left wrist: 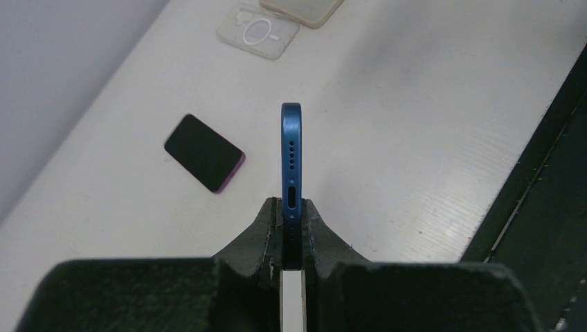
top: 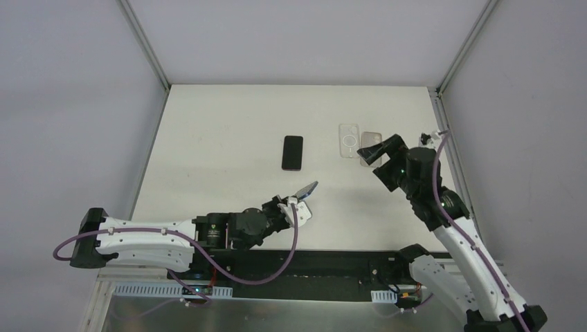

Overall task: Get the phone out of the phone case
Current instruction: Place the phone case at the center of the board, then place the phone at the center of the board.

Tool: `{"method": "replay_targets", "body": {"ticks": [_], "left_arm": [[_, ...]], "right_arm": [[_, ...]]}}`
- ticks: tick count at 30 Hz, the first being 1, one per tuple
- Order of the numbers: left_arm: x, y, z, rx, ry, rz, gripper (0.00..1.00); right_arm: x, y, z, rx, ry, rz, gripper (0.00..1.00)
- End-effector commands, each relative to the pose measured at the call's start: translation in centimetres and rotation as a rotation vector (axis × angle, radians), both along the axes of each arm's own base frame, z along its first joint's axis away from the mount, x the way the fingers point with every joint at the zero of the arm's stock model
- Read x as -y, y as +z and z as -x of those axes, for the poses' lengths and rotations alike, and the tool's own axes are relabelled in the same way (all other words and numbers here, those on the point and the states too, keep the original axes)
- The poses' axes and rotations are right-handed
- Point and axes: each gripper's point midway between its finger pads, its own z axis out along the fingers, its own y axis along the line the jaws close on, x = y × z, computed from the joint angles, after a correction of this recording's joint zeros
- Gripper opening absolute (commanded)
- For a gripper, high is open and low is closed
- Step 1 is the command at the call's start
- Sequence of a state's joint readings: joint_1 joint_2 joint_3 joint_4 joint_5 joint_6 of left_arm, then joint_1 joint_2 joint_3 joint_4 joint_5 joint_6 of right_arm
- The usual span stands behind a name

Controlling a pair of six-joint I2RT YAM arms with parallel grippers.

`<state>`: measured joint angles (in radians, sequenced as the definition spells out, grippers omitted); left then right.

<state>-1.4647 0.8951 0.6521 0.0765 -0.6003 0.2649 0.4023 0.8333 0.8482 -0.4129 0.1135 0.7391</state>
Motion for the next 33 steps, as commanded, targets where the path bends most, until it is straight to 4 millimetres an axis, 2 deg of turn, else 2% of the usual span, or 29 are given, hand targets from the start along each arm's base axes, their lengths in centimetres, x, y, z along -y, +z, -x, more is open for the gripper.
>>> {"method": "replay_targets", "body": {"ticks": [1,3,6,8,11,16,17,18,20,22,23,27,30,33], "left_arm": [[1.3,5.5,-0.9,0.293,-0.065,-0.049,0.00],[1.4,5.9,-1.2,0.372,-0.068,-0.095,0.00],[1.6,6.2,-1.4,0.470,-0.078,-0.132,0.00],[1.6,5.7,-1.6,0.542,-0.072,-0.193,0.00],[1.7,6.5,-1.6,0.637,-0.048,-0.202,0.00],[1.7,7.2,-1.2,0.672,-0.045,-0.175,0.00],[1.6,7.2,-1.1,0.679,-0.045,-0.178,0.00],[1.6,7.0,-1.1,0.684,-0.044,-0.185,0.00],[1.5,6.9,-1.0,0.692,-0.045,-0.183,0.00],[1.6,6.9,-0.9,0.692,-0.047,-0.173,0.00],[1.6,7.0,-0.8,0.690,-0.047,-0.167,0.00],[2.0,7.3,-0.6,0.699,-0.062,-0.157,0.00],[2.1,7.6,-0.5,0.712,-0.067,-0.157,0.00],[2.2,7.7,-0.3,0.721,-0.074,-0.163,0.00]], "right_arm": [[-3.6,1.0,3.4,-0.051,0.150,-0.251,1.00],[-4.5,1.6,5.0,-0.088,0.217,-0.301,1.00],[-6.4,2.9,6.7,-0.097,0.294,-0.482,1.00],[-7.4,3.5,7.3,-0.075,0.349,-0.582,1.00],[-8.3,3.6,7.9,-0.022,0.408,-0.598,1.00],[-8.9,4.2,9.3,-0.044,0.460,-0.601,1.00],[-8.8,4.6,8.8,-0.086,0.393,-0.683,0.54],[-8.8,5.1,8.7,-0.094,0.373,-0.727,0.40],[-9.0,5.5,8.7,-0.101,0.375,-0.764,0.26],[-9.5,5.7,8.9,-0.116,0.389,-0.759,0.04],[-9.7,5.7,9.0,-0.124,0.392,-0.750,0.00],[-10.6,6.0,9.3,-0.140,0.412,-0.768,0.01],[-10.9,6.0,9.5,-0.145,0.410,-0.748,0.32],[-10.9,5.7,9.6,-0.150,0.396,-0.730,0.49]]}}
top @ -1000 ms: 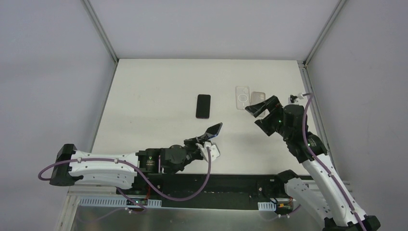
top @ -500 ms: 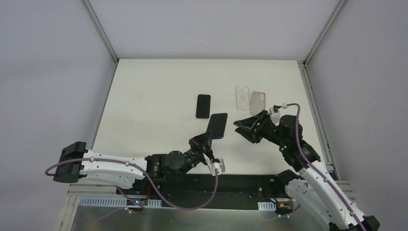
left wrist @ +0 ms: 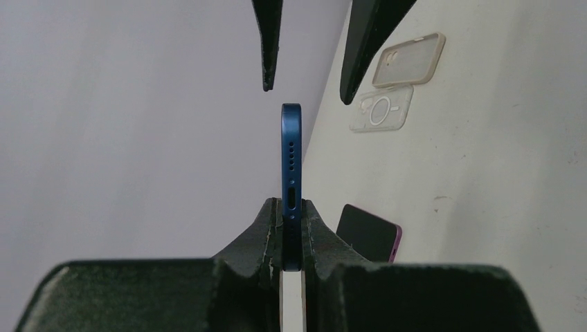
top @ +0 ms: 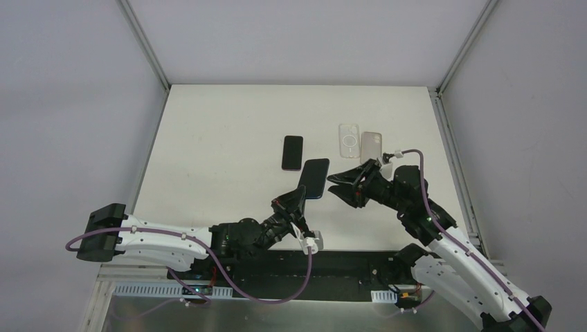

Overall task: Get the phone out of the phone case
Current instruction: Place the phone at the center of the board.

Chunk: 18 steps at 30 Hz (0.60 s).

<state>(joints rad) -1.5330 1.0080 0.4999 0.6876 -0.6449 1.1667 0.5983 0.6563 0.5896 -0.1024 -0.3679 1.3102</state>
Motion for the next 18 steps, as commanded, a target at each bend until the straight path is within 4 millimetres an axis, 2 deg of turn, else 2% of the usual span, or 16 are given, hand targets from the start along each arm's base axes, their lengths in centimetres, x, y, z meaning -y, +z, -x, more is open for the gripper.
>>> {"method": "replay_targets", "body": {"ticks": [1,7,18], "left_arm": [[0.1,3.4,0.6,0.037,-0.018,0.116,0.00],[0.3,3.1,0.8,0.073,-0.014,0.070,0.00],[1.0,3.7,1.2,0.136,-0.015,0.028,0.00]], "right_arm": [[-0.1,3.0,-0.2,0.046,-0.028,-0.044,0.51],[-0.4,3.5,-0.5,0.036,-0.042,-0.070,0.52],[-2.2,4.0,-0.6,0.024,0.001,-0.055,0.29]]}}
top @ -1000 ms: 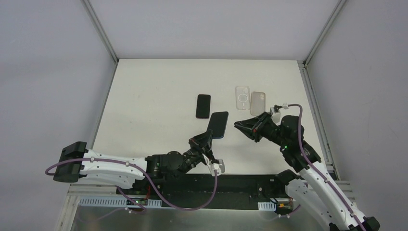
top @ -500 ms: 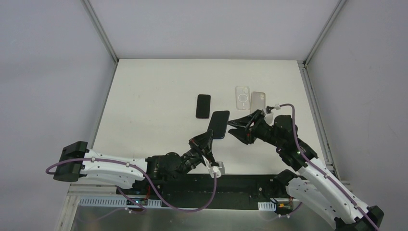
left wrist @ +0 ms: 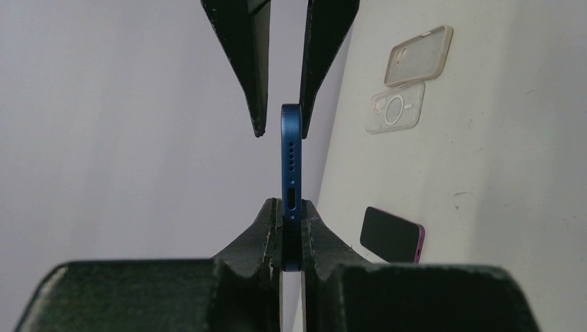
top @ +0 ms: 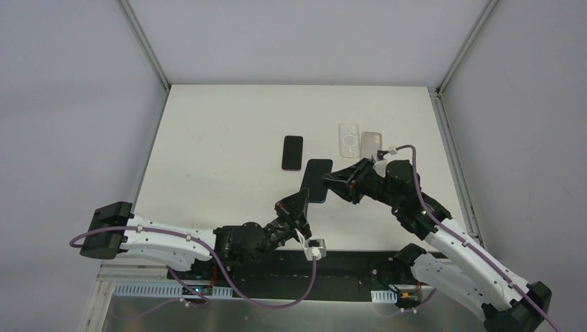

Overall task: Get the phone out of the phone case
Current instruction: Place the phone at the center of the board.

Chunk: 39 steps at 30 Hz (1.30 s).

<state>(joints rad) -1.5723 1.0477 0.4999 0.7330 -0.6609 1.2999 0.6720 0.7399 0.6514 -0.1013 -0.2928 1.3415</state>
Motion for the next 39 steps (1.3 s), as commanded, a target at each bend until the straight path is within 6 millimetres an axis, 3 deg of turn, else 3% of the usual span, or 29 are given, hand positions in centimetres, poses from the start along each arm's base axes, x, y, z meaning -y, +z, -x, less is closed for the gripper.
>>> {"method": "replay_targets", "body": {"ticks": [1,6,9,15,19,21,24,26,29,33,39], "left_arm": [[0.2,3.5,0.4,0.036,-0.006,0.111,0.00],[0.2,3.6,0.4,0.033,-0.010,0.124,0.00],[0.1,3.6,0.5,0.025,-0.011,0.136,0.00],[-0.7,4.0,0.2,-0.028,0.008,0.203,0.01],[-1.2,4.1,0.2,-0.101,0.009,0.286,0.35],[-1.4,3.8,0.1,-0.131,0.017,0.308,0.57],[-2.3,3.2,-0.4,-0.203,0.070,0.372,0.76],[-2.9,2.4,-0.6,-0.261,0.088,0.418,0.80],[-3.4,0.9,-0.9,-0.396,0.097,0.459,0.81],[-2.6,-0.7,-0.9,-0.728,-0.003,0.600,0.80],[-0.9,0.9,0.0,-1.183,-0.242,0.843,0.79]], "right_arm": [[-0.7,3.5,0.1,0.052,0.012,-0.066,0.28],[-1.1,3.1,0.2,0.049,0.024,-0.052,0.18],[-1.1,2.9,0.3,0.056,0.027,-0.042,0.00],[-0.3,3.0,0.4,0.134,0.013,0.023,0.00],[0.3,3.2,0.4,0.205,0.005,0.056,0.00],[0.4,3.2,0.4,0.229,0.006,0.067,0.00],[1.2,3.2,0.8,0.290,0.004,0.099,0.00],[1.8,3.3,1.5,0.357,0.022,0.129,0.00],[3.0,3.9,3.1,0.474,0.064,0.176,0.00],[5.1,3.8,4.7,0.613,0.077,0.250,0.00],[6.2,2.7,6.3,0.768,0.122,0.286,0.00]]}}
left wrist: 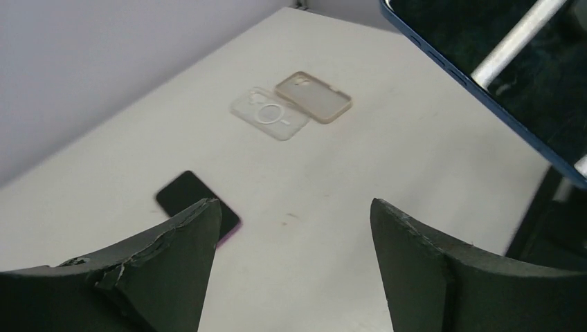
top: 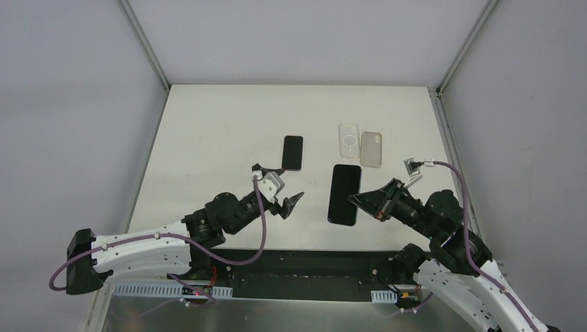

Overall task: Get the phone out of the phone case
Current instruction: Place the phone at the center of the board.

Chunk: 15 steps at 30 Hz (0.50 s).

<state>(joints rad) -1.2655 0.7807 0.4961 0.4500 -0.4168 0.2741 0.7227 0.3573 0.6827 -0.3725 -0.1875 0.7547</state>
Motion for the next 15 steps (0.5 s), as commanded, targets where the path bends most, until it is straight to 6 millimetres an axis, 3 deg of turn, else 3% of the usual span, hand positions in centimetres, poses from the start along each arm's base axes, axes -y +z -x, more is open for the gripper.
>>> {"method": "replay_targets", "body": {"ticks": [1,9,12,15], "left_arm": [[3.2,2.1,3.6,-0.390,-0.306,0.325,0.79],[5.7,6.0,6.8,-0.598,-0.579,0.574,0.81],[5.8,6.5,6.7,-0.636,-0.584,0.633,0.83],[5.8,6.3,6.1,-0.678,-0.570,0.696,0.84]], "right_arm": [[0.2,0.9,1.1,0.197,0.076,0.015,0.00],[-1.8,1.6,2.4,0.289,0.203,-0.124,0.00],[-2.3,1.6,2.5,0.279,0.231,-0.127,0.00],[-2.4,2.8,2.9,0.317,0.251,-0.174,0.00]]}}
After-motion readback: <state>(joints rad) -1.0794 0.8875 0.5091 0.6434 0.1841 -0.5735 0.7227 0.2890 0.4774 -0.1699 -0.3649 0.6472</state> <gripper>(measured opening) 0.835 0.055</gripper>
